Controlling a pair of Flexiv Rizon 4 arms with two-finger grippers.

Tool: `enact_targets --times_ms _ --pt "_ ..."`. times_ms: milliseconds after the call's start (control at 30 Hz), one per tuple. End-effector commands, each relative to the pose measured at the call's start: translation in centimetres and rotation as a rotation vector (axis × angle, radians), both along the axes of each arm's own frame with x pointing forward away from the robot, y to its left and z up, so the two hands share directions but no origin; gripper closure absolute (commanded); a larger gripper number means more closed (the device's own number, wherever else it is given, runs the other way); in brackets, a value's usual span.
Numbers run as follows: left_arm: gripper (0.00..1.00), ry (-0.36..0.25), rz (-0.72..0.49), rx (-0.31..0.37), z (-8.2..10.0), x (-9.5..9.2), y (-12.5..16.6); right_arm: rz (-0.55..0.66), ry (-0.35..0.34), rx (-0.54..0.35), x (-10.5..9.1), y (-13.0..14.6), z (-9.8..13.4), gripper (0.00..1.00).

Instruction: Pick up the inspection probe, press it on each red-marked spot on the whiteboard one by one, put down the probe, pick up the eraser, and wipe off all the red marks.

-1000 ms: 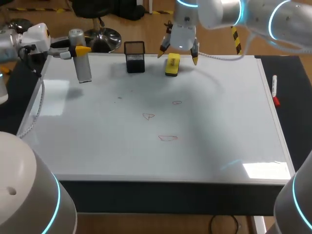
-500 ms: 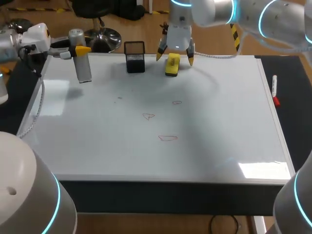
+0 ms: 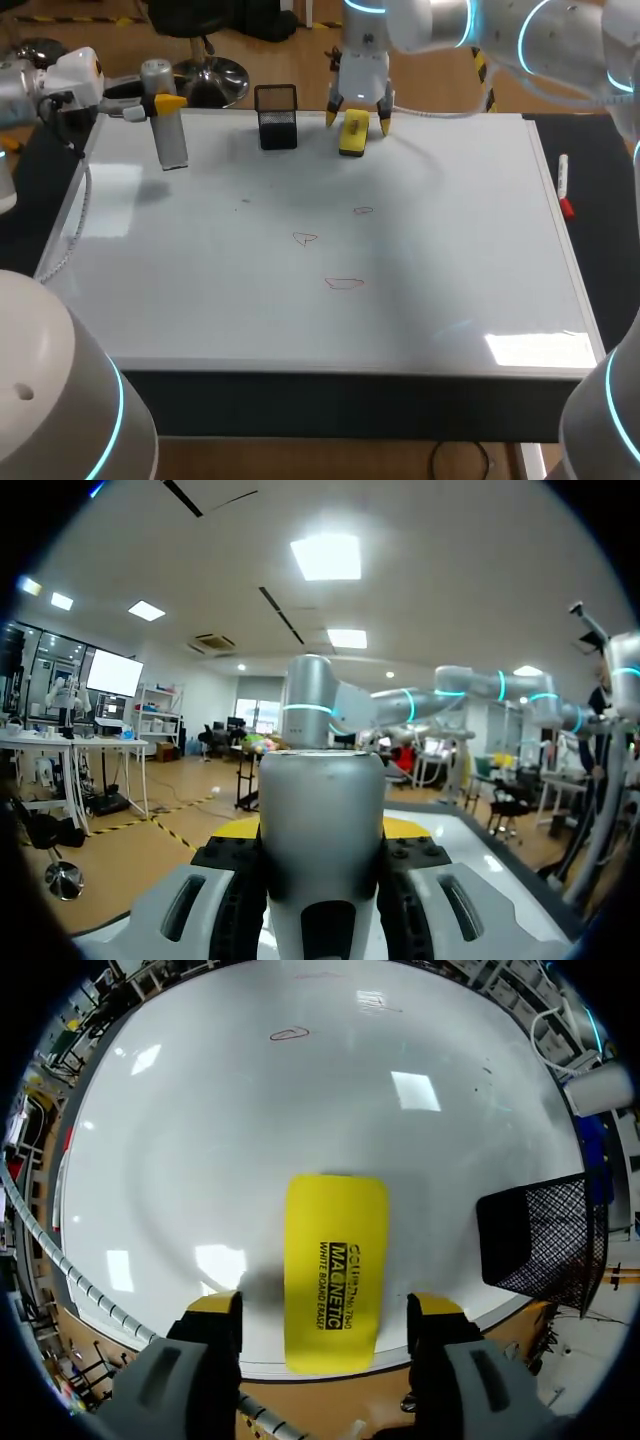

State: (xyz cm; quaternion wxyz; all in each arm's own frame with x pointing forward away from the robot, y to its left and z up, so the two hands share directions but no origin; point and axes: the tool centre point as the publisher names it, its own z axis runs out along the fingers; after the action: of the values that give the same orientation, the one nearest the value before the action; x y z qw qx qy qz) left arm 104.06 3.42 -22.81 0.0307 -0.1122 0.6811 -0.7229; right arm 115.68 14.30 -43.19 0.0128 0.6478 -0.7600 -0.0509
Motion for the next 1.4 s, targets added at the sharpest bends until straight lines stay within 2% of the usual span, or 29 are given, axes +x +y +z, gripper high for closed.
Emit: enact_targets --times_ms 33,67,133,433,867,1100,1400 --pt "1.00 -0.002 0.006 0.001 0.1 -0.2 -0.1 0.002 0.003 -0.008 0.2 0.0 0.0 0.66" --pt "1.00 -0.002 0.006 0.001 0.1 -0.2 -0.1 0.002 0.002 -0.009 0.2 0.0 0.0 0.74" --pt "1.00 -0.002 0.006 0.001 0.1 -0.2 -0.1 0.002 0.003 -0.012 0.2 0.0 0.0 1.00" --pt "1.00 -0.002 0.006 0.001 0.1 -0.2 -0.1 -0.019 0.001 -0.016 0.2 -0.4 0.8 1.00" --pt "1.00 -0.002 0.006 0.001 0.1 -0.2 -0.1 -0.093 -0.050 -0.010 0.9 -3.3 4.7 1.00" --pt "1.00 -0.002 0.006 0.001 0.1 -0.2 -0.1 -0.119 -0.064 -0.016 0.2 -5.3 6.5 1.00" --pt "1.00 -0.002 0.006 0.001 0.1 -0.2 -0.1 -0.219 -0.081 -0.002 -1.5 -8.7 8.5 1.00"
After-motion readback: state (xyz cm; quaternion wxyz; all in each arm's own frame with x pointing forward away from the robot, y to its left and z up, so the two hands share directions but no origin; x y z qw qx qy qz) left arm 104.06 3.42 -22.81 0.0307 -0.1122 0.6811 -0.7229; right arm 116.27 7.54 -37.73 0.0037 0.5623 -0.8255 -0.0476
